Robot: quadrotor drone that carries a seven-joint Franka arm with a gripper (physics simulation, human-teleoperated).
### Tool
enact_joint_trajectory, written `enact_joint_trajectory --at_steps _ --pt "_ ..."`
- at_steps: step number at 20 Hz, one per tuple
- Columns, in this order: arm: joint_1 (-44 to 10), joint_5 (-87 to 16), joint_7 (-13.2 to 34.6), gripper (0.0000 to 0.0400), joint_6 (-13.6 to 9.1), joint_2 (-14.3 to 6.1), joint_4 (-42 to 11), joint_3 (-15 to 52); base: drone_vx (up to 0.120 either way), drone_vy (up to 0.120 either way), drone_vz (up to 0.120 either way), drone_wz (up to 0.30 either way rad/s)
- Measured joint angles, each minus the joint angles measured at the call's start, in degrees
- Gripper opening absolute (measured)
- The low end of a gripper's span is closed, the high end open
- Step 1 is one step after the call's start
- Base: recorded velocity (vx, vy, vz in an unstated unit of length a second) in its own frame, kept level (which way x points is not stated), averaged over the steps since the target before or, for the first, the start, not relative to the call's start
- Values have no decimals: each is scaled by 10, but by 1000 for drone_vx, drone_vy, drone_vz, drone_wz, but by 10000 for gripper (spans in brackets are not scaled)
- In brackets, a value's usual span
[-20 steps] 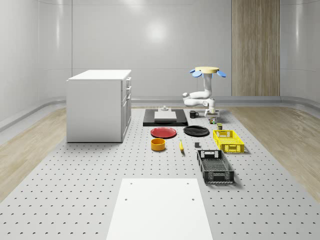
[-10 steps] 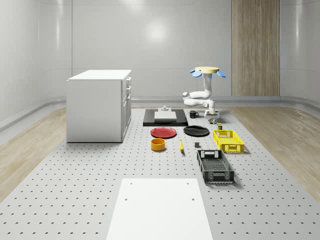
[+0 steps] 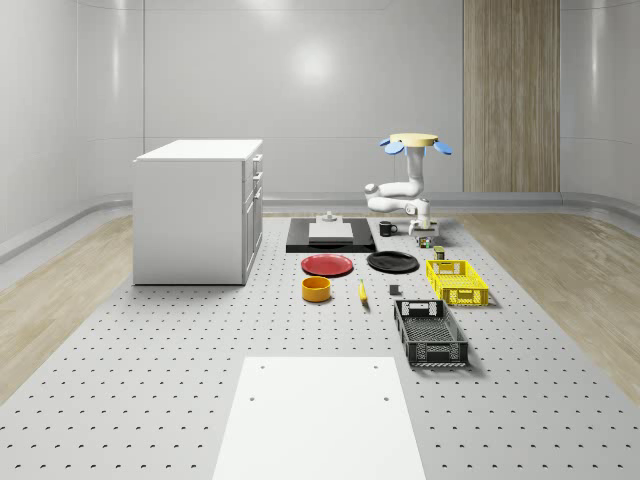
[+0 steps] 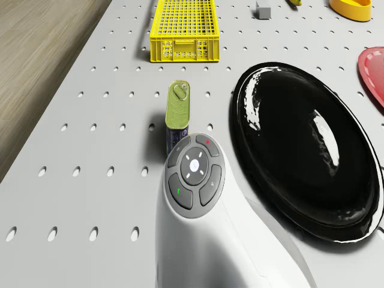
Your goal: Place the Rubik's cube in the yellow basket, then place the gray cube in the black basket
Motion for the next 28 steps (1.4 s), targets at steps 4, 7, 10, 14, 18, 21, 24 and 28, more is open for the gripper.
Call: enact_joint_trajectory --at_steps 4,7,10,14,18,21,24,28 --pt "-2 -2 1 371 6 -4 1 -4 0 0 0 0" --pt "-3 -2 2 347 9 -7 2 -4 0 0 0 0" --pt "-4 -2 2 335 11 -10 2 -5 0 0 0 0" --pt "-5 -1 3 329 14 -13 3 -4 0 0 0 0" --pt "-6 3 4 326 16 -16 2 -2 0 0 0 0" --pt "-6 18 6 326 12 -16 -1 14 0 0 0 0" --pt "-6 40 9 325 4 -17 -6 37 0 0 40 0" --pt "-8 65 13 325 -1 -19 -11 62 0 0 120 0"
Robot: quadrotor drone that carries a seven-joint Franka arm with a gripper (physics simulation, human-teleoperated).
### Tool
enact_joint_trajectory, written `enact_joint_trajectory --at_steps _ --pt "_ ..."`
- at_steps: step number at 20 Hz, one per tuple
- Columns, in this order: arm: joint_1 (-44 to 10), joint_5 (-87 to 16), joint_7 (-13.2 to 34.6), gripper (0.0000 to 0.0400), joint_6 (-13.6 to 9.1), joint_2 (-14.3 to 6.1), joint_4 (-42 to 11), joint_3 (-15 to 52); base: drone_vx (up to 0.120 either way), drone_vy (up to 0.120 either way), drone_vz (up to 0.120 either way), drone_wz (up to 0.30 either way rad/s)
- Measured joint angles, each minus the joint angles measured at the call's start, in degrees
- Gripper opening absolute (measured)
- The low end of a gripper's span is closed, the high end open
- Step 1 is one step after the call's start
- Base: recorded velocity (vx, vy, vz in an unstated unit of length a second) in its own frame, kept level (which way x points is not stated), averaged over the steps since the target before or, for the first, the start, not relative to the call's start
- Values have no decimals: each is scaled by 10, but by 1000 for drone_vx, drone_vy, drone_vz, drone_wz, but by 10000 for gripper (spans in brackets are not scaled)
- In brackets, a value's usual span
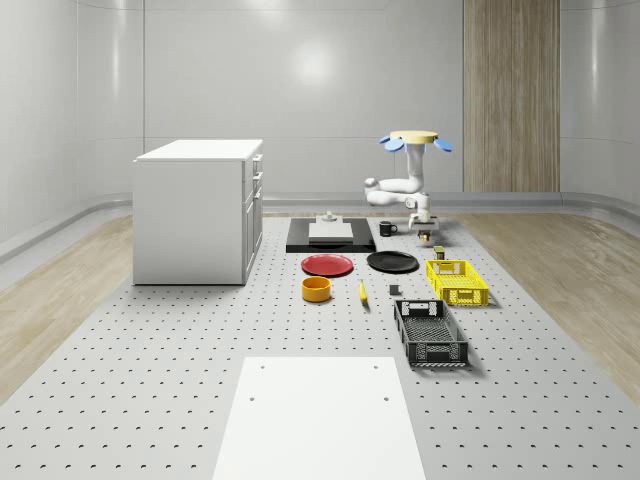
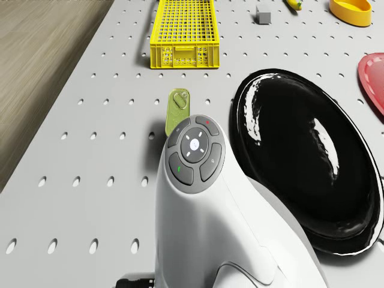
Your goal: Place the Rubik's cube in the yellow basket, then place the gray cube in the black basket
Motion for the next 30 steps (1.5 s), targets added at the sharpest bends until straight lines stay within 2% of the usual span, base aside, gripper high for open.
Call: enact_joint_trajectory --at_steps 6,10,18,26,30 --pt "-2 18 3 325 1 -6 -2 17 0 0 120 0" --pt "-4 23 4 325 5 -11 -2 21 120 0 100 0" --pt "-6 29 7 325 14 -21 -2 24 120 0 0 0" --pt "-8 33 8 325 23 -31 -1 26 120 120 0 0" --pt "-9 35 9 325 27 -35 -1 27 120 20 0 0"
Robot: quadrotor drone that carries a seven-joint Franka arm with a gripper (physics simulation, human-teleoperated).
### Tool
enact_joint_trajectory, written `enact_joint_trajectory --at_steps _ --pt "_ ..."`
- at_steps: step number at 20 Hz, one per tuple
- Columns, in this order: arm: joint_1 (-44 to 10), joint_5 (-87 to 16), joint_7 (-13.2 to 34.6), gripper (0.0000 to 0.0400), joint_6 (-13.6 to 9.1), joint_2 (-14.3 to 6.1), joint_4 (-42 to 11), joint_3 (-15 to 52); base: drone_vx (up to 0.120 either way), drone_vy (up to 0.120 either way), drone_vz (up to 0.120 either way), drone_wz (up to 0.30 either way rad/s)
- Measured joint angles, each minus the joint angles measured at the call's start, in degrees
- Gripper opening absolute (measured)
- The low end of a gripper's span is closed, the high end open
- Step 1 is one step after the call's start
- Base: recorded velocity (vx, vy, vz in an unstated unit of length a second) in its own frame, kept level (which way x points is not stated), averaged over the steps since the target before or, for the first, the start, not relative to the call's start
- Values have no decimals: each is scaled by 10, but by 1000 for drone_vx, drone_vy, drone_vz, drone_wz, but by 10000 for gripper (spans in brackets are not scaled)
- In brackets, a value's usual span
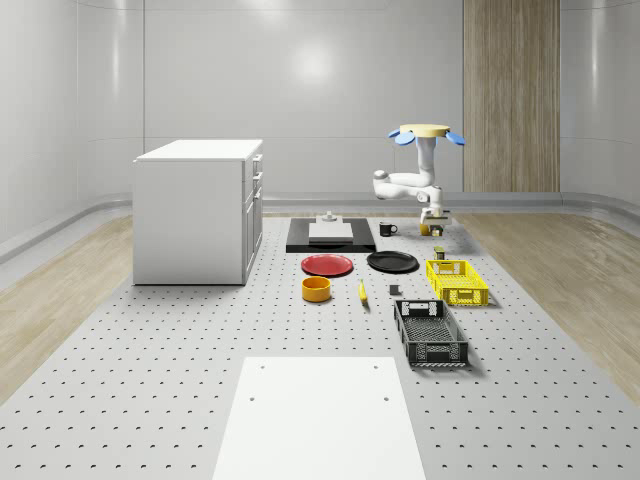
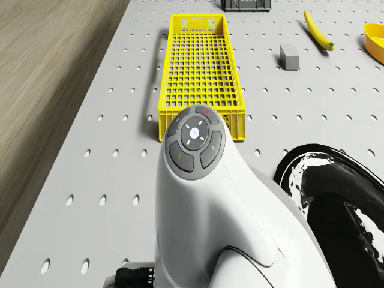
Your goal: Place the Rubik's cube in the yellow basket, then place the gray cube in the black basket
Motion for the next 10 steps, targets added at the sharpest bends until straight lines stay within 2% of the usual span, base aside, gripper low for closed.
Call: enact_joint_trajectory --at_steps 10 --pt "-2 4 2 325 9 -10 0 2 120 0 0 0"
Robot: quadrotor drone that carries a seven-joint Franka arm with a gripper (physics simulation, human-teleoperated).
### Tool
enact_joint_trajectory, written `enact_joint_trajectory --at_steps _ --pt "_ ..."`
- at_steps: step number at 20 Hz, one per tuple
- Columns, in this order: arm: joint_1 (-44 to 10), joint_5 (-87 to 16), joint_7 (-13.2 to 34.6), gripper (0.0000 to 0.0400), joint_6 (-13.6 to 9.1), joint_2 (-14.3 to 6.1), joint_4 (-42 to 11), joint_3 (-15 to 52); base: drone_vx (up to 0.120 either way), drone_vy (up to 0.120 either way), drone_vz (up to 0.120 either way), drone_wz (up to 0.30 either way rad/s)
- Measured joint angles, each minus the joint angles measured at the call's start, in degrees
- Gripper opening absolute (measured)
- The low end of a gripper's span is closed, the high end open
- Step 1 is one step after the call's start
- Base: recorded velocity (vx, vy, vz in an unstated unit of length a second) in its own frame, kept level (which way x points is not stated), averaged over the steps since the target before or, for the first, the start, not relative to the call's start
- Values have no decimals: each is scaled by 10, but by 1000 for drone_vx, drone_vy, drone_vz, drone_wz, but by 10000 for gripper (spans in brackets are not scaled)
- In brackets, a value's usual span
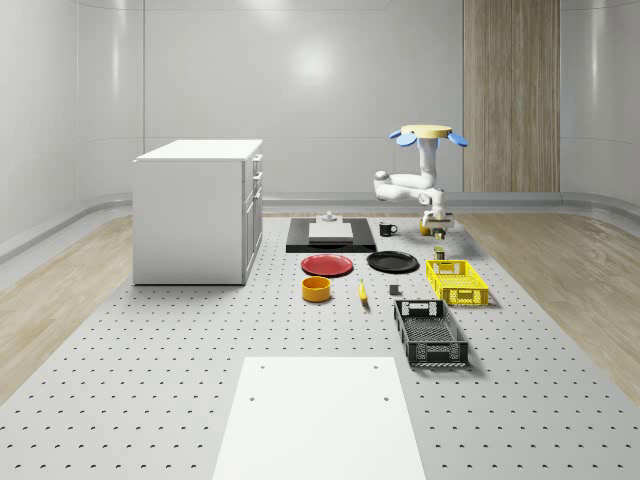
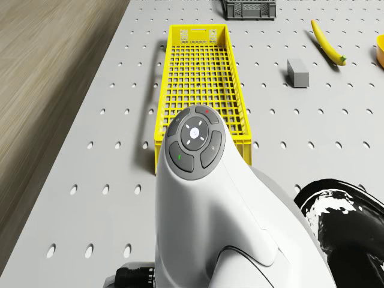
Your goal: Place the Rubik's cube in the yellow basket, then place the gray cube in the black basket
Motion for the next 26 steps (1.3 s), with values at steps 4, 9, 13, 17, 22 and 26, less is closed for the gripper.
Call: enact_joint_trajectory --at_steps 4,9,13,17,22,26 --pt "-1 1 1 325 3 -4 0 1 120 0 0 0" --pt "-2 3 1 325 7 -8 0 1 120 0 0 0" --pt "-2 4 2 325 10 -11 0 2 120 0 0 0" --pt "-3 6 2 325 13 -14 1 2 120 0 0 0" --pt "-4 7 3 325 16 -17 1 3 120 0 0 0" --pt "-4 8 3 325 18 -19 1 3 120 0 0 0"
